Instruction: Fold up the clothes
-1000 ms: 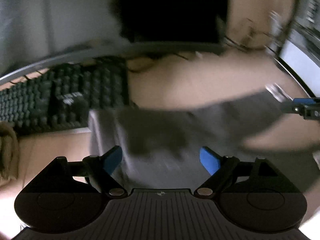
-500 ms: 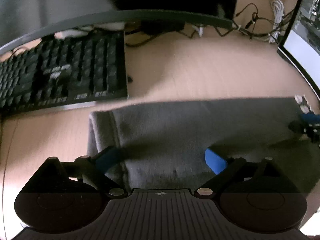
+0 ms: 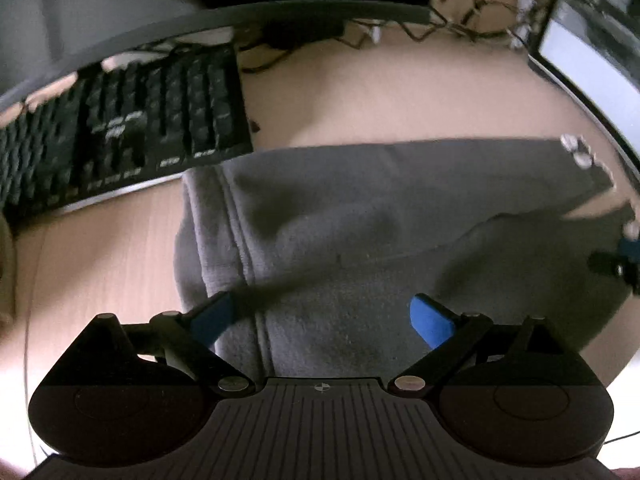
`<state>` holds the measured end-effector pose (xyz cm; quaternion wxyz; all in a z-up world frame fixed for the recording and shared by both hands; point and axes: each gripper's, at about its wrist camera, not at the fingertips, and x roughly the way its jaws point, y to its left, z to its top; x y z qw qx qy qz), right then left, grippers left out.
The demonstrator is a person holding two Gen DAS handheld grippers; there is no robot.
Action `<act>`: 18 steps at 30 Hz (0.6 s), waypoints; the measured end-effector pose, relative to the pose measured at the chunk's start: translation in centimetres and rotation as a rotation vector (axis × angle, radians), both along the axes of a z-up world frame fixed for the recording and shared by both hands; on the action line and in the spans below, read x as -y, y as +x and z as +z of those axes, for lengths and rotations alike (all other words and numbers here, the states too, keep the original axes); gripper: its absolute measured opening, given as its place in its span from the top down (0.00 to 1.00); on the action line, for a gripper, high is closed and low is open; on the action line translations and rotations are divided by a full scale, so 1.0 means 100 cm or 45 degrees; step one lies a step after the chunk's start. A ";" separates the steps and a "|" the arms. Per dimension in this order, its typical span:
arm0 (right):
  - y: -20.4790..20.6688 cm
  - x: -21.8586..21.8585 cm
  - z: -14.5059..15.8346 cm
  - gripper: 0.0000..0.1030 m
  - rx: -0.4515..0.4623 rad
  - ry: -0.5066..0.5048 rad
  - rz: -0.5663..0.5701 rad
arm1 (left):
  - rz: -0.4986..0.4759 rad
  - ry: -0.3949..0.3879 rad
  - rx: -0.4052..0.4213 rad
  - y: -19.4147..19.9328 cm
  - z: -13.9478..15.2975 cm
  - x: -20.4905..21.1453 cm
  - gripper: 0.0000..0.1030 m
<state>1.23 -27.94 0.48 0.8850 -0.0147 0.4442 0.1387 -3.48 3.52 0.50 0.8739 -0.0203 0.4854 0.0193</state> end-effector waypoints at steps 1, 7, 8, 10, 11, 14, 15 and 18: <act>0.003 -0.005 -0.002 0.07 0.012 -0.016 -0.001 | -0.013 0.008 0.010 0.001 -0.001 -0.001 0.05; 0.003 -0.005 0.003 0.04 0.023 0.030 0.017 | 0.079 0.003 0.075 -0.016 0.003 0.002 0.05; 0.002 -0.005 0.007 0.04 0.035 0.061 0.027 | 0.125 -0.002 0.080 -0.023 0.008 0.007 0.05; -0.007 0.000 0.019 0.04 0.083 0.112 0.044 | 0.195 0.004 0.103 -0.040 0.021 0.021 0.05; -0.015 0.004 0.025 0.04 0.110 0.138 0.052 | 0.217 0.014 0.122 -0.051 0.029 0.031 0.05; -0.051 0.022 0.048 0.02 0.195 0.208 0.099 | 0.274 0.029 0.181 -0.083 0.053 0.060 0.04; -0.066 0.028 0.056 0.00 0.227 0.224 0.121 | 0.276 0.025 0.204 -0.095 0.060 0.071 0.04; -0.111 0.044 0.080 0.00 0.306 0.257 0.163 | 0.258 0.043 0.269 -0.130 0.082 0.108 0.03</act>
